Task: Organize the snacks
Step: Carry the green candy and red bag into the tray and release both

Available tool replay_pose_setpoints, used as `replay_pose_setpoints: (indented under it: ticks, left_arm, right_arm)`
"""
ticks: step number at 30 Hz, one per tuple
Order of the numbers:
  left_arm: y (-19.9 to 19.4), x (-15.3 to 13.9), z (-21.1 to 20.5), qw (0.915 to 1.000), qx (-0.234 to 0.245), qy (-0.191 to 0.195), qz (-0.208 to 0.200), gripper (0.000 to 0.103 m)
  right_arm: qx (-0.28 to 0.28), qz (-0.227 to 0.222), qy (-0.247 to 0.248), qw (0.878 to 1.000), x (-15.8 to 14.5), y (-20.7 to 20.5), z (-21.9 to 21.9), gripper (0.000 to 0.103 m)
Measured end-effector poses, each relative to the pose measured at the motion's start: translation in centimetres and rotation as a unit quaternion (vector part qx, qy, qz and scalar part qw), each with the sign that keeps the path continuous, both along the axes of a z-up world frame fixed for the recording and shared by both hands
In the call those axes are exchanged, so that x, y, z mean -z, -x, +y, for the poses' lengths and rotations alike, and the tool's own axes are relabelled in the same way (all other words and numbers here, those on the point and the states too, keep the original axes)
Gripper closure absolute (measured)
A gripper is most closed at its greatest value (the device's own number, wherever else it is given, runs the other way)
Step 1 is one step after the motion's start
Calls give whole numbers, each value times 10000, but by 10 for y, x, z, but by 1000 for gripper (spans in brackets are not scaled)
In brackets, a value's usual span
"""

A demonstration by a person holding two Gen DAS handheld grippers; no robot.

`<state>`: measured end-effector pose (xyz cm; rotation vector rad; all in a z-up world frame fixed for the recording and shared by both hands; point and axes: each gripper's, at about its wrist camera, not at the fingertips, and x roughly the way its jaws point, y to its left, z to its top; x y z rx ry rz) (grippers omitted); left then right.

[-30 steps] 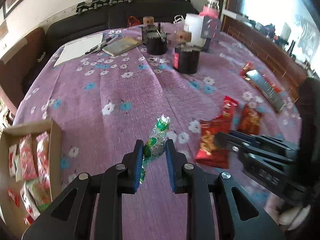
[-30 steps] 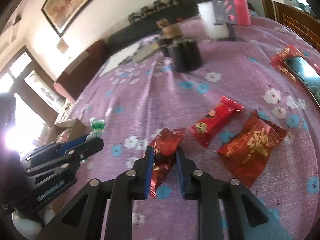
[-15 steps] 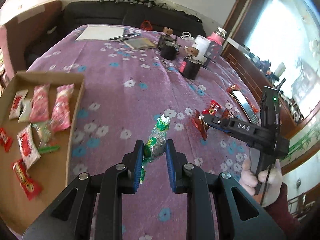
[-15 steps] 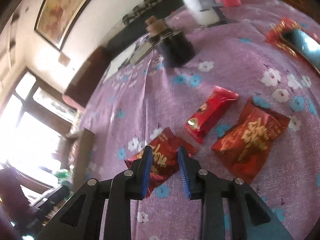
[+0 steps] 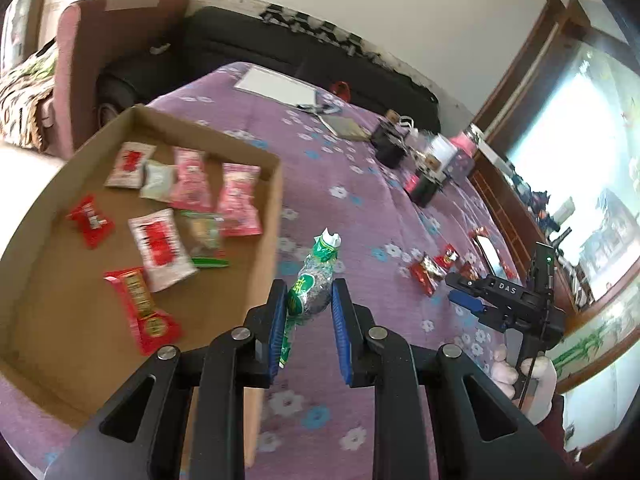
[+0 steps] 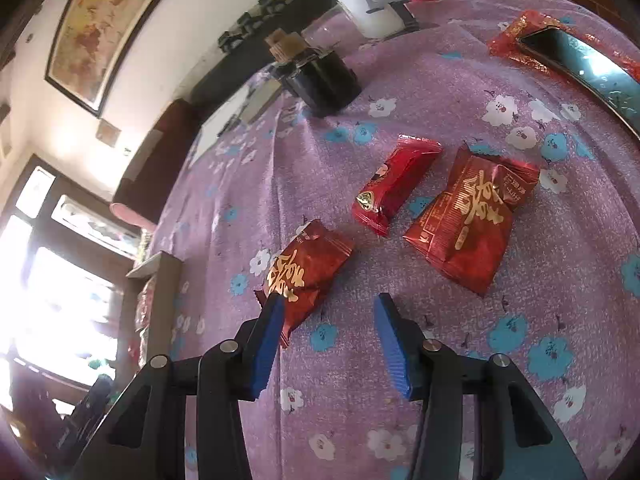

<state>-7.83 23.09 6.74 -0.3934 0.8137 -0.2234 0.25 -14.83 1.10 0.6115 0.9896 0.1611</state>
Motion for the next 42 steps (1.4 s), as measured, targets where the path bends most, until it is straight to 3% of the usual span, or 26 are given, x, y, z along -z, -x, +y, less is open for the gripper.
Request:
replay_pose_setpoints:
  ticks: [4, 9, 12, 15, 21, 25, 35, 42]
  left_arm:
    - [15, 5, 26, 9997, -198, 142, -58, 83]
    - [36, 12, 63, 9977, -651, 201, -21, 83]
    - [47, 17, 82, 9961, -857, 216, 2, 83]
    - [52, 24, 95, 9948, -990, 228, 36, 83]
    - [45, 35, 105, 9941, -1034, 282, 158, 83]
    - [36, 41, 107, 9940, -1041, 188, 287, 83]
    - [4, 42, 121, 9922, -1095, -275, 535, 83]
    - [-13, 46, 125, 9898, -1198, -363, 682, 82]
  right_arm:
    - [20, 129, 198, 9997, -3, -19, 26, 53]
    - [-75, 103, 1415, 9899, -4, -42, 72, 50]
    - [-140, -12, 2070, 9782, -4, -40, 93, 59]
    - [-292, -118, 1903, 9812, -7, -29, 91, 68]
    - [-515, -414, 1617, 9846, -31, -5, 94, 68]
    - [-934, -659, 1422, 9832, -48, 6, 124, 68]
    - [-2532, -967, 1117, 9561, -66, 24, 249, 68]
    - [-3118, -952, 1380, 9353, -54, 25, 316, 68]
